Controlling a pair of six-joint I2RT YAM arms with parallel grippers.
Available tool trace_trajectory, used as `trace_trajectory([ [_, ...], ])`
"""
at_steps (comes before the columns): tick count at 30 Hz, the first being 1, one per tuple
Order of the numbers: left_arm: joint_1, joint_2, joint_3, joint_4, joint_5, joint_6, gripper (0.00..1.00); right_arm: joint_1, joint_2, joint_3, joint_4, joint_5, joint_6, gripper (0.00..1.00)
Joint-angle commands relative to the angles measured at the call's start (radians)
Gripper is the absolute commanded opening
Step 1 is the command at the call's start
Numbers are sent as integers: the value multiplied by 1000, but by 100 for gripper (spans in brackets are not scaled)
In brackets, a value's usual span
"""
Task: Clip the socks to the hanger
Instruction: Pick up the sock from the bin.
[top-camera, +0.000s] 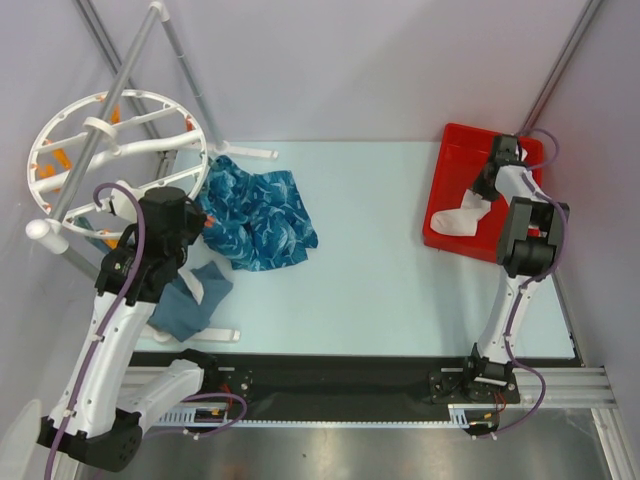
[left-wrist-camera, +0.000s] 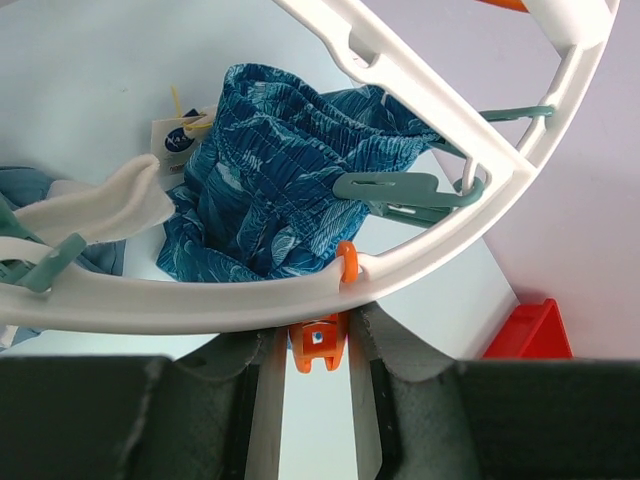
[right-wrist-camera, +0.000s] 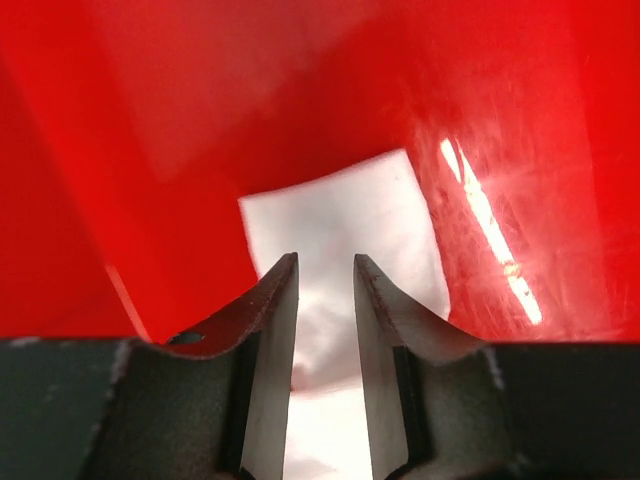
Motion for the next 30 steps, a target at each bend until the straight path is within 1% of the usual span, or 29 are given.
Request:
trace_trajectory([
  [1,4,-9,-14,35,24,6,0,10,16,46,-24,36,-31,35],
  [3,4,-6,-12,35,24,6,0,20,33,52,-23,62,-45,37],
  [8,4,-6,-8,33,20,8,0,26,89,69,-38,85,-62,36],
  [10,4,-8,-8,30,20,8,0,26,97,68,-38,88,-62,30],
  [11,2,-6,-8,28,18,8,0,26,103,68,-37,86,-65,25],
  [12,4,-8,-8,27,18,6,0,26,105,69,-37,89,-65,18],
  [13,4,-8,-8,27,18,6,0,26,106,71,-38,86,-66,15],
  [17,4,-10,-9,24,20,1,0,29,74,89,-37,109,-83,6],
  [18,4,-6,-9,21,21,-5,0,29,47,98,-37,123,-88,0],
  [21,4,-2,-11,18,23,-8,0,27,-11,121,-44,129,-97,0],
  [24,4,-6,-9,12,15,-11,0,32,-131,109,-21,105,-111,0],
  [25,4,-6,-8,7,11,-11,0,33,-204,85,8,91,-117,0],
  [27,4,-13,-5,1,0,-14,0,39,-280,46,51,41,-127,0],
  [28,4,-17,-5,-1,-3,-14,0,43,-326,-1,104,28,-149,0],
  [29,4,-19,-6,-5,-5,-15,0,53,-401,-24,132,27,-163,0],
  [30,4,-22,-5,-5,-8,-17,0,55,-441,-41,153,25,-175,0],
])
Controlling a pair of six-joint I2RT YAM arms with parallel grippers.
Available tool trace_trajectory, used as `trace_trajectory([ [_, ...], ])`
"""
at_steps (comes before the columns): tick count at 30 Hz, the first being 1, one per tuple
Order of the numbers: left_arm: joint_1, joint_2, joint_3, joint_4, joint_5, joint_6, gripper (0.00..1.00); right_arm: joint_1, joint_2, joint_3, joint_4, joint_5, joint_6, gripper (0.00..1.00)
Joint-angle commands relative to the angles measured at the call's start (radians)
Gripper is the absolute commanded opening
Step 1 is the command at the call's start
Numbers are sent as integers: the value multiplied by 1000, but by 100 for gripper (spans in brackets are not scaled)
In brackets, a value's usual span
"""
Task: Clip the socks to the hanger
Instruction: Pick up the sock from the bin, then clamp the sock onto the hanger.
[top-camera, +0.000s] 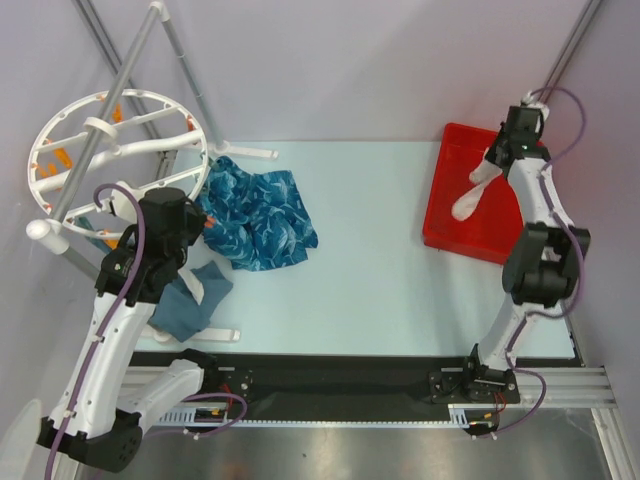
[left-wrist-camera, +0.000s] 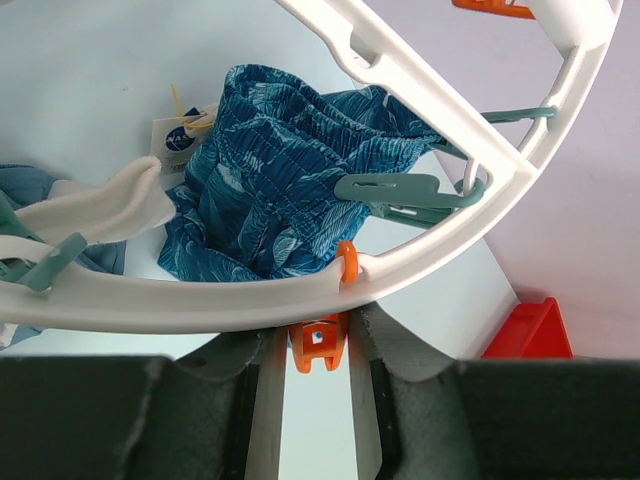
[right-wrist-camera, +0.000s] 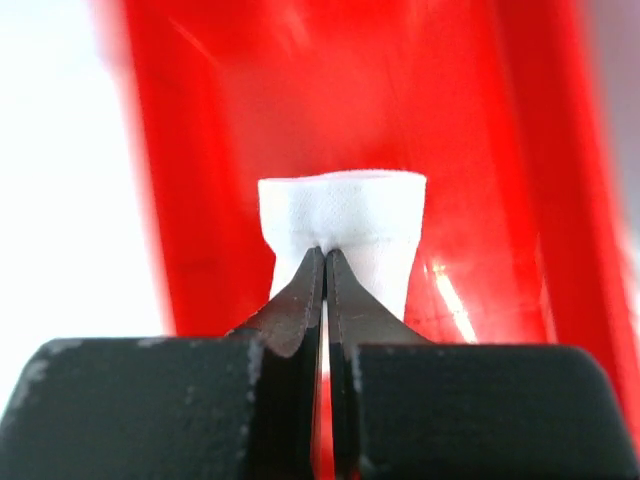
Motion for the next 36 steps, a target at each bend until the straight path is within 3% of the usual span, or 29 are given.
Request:
trace_trajectory([
  [1,4,-21,3,-10,-13,-12,0,21,-237,-38,147,-38,-64,0],
  [5,4,-25,0,-15,-11,-18,0,22,-363,-47,160,-159,-64,0],
  [12,4,-19,-5,-6,13,-27,0,116,-567,-130,262,-515,-74,0],
  [18,4,-30,-7,-7,21,-29,0,349,-649,-173,279,-800,-203,0],
  [27,4,-30,-13,16,56,-29,0,657,-528,-215,283,-1113,-308,0],
  [32,4,-41,-10,20,79,-35,0,740,-359,-186,455,-1265,-118,0],
  [36,2,-51,-7,20,84,-40,0,818,-201,-117,538,-1250,-18,0],
])
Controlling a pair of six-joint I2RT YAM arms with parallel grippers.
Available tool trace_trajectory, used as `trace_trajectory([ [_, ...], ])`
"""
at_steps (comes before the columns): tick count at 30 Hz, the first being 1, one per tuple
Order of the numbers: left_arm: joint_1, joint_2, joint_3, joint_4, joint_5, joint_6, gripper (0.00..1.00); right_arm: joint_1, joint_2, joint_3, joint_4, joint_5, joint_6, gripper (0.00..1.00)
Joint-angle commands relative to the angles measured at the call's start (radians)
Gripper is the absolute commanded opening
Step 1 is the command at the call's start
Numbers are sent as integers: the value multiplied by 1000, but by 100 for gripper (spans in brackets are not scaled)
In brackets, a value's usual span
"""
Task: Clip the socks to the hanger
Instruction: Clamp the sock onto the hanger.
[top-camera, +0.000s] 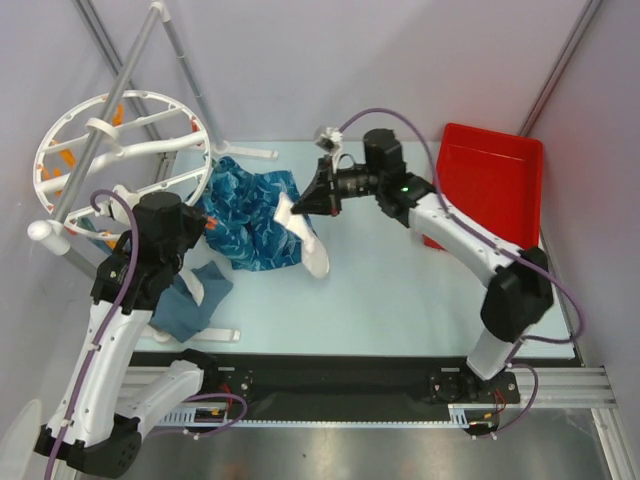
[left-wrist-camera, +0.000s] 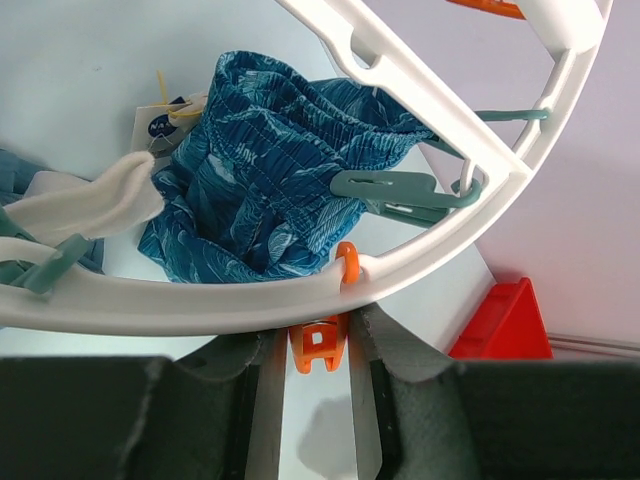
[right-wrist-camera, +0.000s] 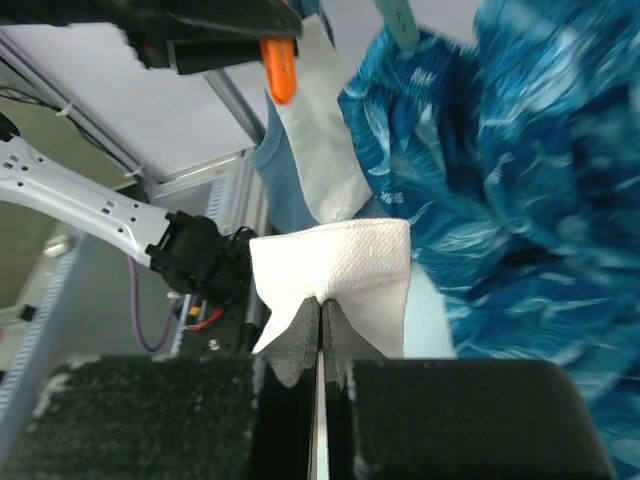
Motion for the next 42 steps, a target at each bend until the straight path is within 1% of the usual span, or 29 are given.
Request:
trace_trajectory([
  [1,2,-20,3,15,36,-25,0,71,94,99,128,-51,139,0],
  [5,2,-25,3,17,45,-23,0,122,211,198,140,-45,255,0],
  [6,4,-25,3,18,45,-23,0,130,250,222,170,-51,309,0],
  [8,4,-28,-2,23,45,-23,0,154,281,238,204,-62,363,0],
  [12,4,-29,-8,32,53,-19,0,182,350,268,357,-96,539,0],
  [15,4,-26,-9,34,55,-16,0,190,387,273,428,-108,642,0],
  [26,4,-32,-12,45,61,-11,0,196,409,267,465,-105,686,0],
  [42,4,-38,-9,40,58,-14,0,208,461,317,505,-96,737,0],
])
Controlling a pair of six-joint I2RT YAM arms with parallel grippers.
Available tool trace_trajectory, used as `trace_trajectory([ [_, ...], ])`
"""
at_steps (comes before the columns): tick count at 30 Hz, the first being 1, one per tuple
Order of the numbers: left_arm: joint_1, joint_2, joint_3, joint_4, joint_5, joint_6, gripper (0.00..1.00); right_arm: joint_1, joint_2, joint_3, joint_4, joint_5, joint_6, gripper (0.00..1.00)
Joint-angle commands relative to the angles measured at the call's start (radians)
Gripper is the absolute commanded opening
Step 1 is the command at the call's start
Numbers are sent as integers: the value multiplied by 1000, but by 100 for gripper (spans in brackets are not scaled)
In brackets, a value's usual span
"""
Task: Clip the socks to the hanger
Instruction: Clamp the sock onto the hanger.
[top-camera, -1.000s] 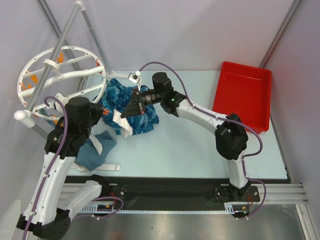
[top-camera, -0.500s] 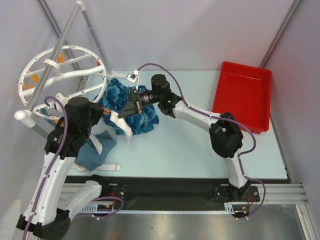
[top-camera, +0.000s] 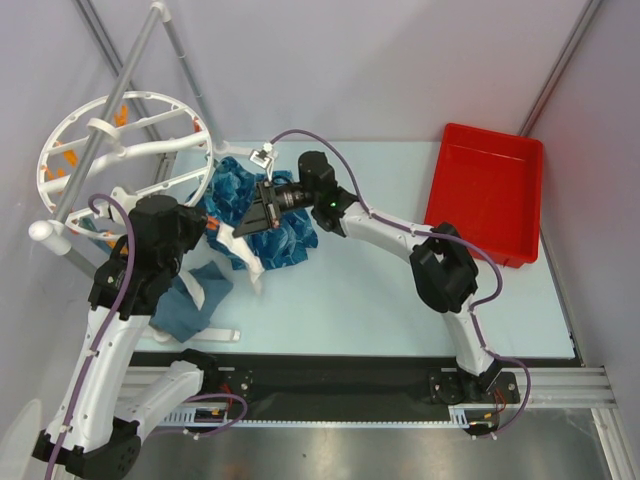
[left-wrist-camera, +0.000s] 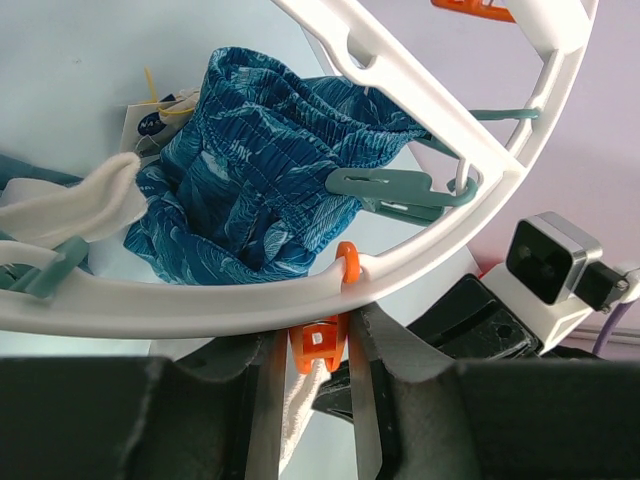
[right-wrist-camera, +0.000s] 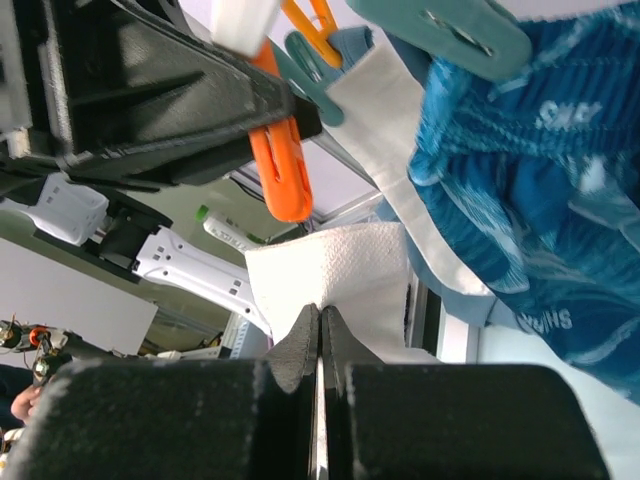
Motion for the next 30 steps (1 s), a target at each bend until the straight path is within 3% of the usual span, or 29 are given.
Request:
trace_trajectory([
  [1,4,-9,3,24,23,-12,0,13,10,71,63,-9,28,0],
  [30,4,-14,-5,26,30,-10,0,17,45,154,129,17,105,0],
])
